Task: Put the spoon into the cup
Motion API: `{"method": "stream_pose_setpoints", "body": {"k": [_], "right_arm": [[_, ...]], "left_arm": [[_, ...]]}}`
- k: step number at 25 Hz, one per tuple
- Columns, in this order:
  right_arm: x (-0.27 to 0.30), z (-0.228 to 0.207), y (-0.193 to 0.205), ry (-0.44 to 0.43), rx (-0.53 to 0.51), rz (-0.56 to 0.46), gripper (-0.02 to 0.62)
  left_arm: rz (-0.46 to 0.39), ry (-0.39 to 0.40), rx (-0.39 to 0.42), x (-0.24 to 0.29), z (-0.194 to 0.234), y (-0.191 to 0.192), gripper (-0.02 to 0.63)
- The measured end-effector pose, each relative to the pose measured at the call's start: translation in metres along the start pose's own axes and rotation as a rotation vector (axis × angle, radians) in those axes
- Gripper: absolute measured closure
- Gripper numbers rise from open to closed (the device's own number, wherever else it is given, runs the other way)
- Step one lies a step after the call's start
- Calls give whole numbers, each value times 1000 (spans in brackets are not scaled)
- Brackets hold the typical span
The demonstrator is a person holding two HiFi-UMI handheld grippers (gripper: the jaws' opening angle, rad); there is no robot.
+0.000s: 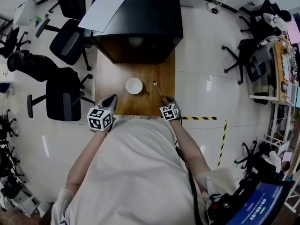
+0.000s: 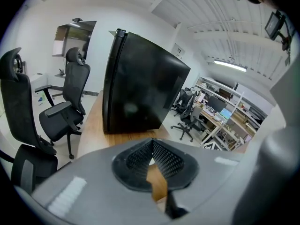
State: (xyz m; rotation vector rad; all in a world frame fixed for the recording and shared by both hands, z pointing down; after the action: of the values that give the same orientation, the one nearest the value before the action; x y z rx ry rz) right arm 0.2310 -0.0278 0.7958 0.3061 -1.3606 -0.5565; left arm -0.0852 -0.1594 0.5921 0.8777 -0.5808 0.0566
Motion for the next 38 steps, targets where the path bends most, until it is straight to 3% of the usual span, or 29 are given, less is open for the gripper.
{"method": "stream_pose_setpoints", "body": {"k": [6,14,20,25,38], "right_arm": [[34,11,-5,-8,-78,62,450],[54,10,-2,4,-84,126,457],[53,10,-3,-9,-92,110,468],[40,2,-6,-14,-26,79,468],[2,-6,-51,-70,67,-66,469]], "left_arm": [[23,-36,1,-10,-3,5,606],[7,-80,-18,-23,0,8,606],[-3,-88,-19,-22,2,5,606],[-2,-72,-19,-14,-1,6,606],[-13,-54,-11,-6,2,0,606]]}}
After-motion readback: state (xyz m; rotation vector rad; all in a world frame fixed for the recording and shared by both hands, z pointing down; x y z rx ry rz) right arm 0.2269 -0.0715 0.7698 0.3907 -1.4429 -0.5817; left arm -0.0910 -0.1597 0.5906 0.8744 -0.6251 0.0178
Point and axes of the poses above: the fingertips, and each gripper's own axes: x forward along the fingers, z to its left, y out of its underside, the point moved 9 cm from there along -x, backward along the fingers, and after that the axes turned 13 degrees about y, right-handed, at the moved point
